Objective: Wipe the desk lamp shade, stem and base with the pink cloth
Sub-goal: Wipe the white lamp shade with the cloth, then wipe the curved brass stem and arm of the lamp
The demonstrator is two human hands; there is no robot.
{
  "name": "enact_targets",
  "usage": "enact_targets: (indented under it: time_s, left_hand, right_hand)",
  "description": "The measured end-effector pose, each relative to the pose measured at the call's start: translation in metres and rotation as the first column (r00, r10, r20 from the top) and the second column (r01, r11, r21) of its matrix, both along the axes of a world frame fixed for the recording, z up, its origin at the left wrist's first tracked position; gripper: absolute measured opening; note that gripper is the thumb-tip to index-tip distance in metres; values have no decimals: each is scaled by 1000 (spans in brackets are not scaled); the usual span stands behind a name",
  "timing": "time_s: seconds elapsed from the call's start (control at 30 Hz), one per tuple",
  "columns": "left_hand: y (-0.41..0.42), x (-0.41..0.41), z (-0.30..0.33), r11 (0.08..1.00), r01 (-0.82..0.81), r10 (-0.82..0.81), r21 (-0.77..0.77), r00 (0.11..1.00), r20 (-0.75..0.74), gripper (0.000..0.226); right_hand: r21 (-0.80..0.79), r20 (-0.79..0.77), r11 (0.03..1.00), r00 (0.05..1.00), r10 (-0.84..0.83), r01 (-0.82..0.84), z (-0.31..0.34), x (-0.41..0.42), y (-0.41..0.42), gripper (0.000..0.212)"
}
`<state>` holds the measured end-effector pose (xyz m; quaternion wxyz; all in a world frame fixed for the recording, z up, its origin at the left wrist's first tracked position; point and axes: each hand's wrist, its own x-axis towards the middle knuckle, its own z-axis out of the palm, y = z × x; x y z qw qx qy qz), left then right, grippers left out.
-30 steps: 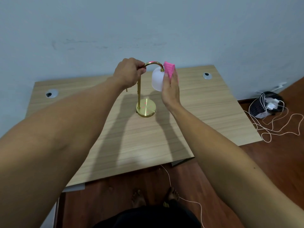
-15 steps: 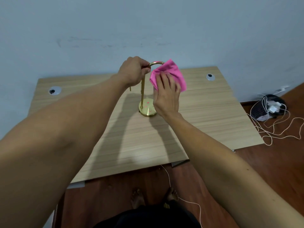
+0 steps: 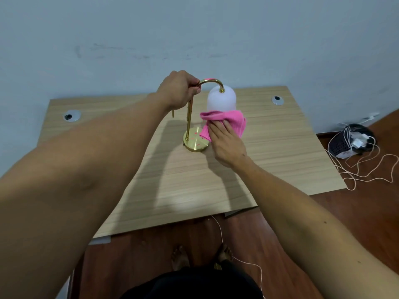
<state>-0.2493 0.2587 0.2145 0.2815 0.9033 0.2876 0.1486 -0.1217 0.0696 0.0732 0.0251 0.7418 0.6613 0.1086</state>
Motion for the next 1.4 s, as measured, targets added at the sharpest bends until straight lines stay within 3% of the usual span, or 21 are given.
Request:
enact_targets:
  time_s: [0.07,0.1,0.13,0.2,0.23,0.27,0.3,0.4,0.5,0.6,0.63,0.7,0.8,0.9,0.93,1.0,1.1,1.23,1.33,1.4]
  left_hand:
    - [0,0,1,1000,-8,8,-9,1000,0,18]
    - [-1,0,0,1000,-9,9,-15,1000,1,18]
    - [-2,-1,0,1000,-9,9,-20,1000,3,18]
    - [-2,0,1,1000,-9,9,-21,1000,2,18]
    - [-3,0,1,1000,-12,12,-20,1000,1,18]
    - [-2,1,1,1000,-17,17,-18,1000,2,19]
    - [-2,1,1,1000,-22,22,-16,1000,4,19]
    - [-2,2,1,999,-32,32,-19,999,2,18]
    - [-2,1,2,999,-35,35,-20,999,-14,18]
    - [-2,0,6,999,-38,38,-16,999,-32,17]
    - [-2,-1,7,999,-42,42,-17,998,-40,16]
    - [0,0,7,998,-48,46,-38,997,-54,13]
    - [7,0,10,982,-67,63,-175,998,-33,19]
    - [10,-15,9,950,-91,99,-300,995,12,83]
    - [11,-23,4,933,-113,128,-342,992,22,102]
    - [17,-39,-13,891,-183,208,-416,978,15,117]
    - [21,-58,-44,817,-281,302,-504,952,-41,103]
    - [12,-56,-69,734,-219,302,-643,953,20,49]
    - [10,-49,-76,722,-225,356,-654,931,74,20]
    - [10,-48,-78,734,-247,376,-633,924,75,12]
  right_hand:
    - [23,-297,999,954,-39,48,-1,-1,-16,53]
    - [75,-479,983,871,-109,165,-2,-2,-25,41]
    - [70,-660,934,718,-220,351,1,-3,-31,32]
    - [-110,-896,701,236,-377,705,13,4,-29,32]
    - [-202,-933,569,20,-359,797,19,13,-26,36]
    - [-237,-953,478,-107,-282,846,26,22,-23,37]
    - [-212,-971,431,-141,-192,877,37,28,-18,38]
    - [18,-1000,476,7,25,879,72,19,1,39]
    - [183,-983,644,159,96,743,87,-8,21,40]
    - [363,-900,756,415,134,544,60,-18,29,56]
    - [365,-897,759,423,131,539,53,-22,26,58]
    - [246,-948,730,314,45,638,43,-26,19,54]
    - [49,-993,558,100,-61,828,59,-28,17,65]
    - [39,-999,379,22,48,925,94,-15,21,43]
    - [62,-997,378,37,73,924,104,-12,24,40]
    - [140,-989,400,108,102,906,122,-10,32,41]
    - [213,-977,488,176,121,846,136,-14,48,42]
    - [189,-974,670,222,38,718,137,-28,70,39]
    - [251,-888,781,458,-50,572,130,-40,79,51]
    - [284,-748,853,658,-89,438,125,-46,76,50]
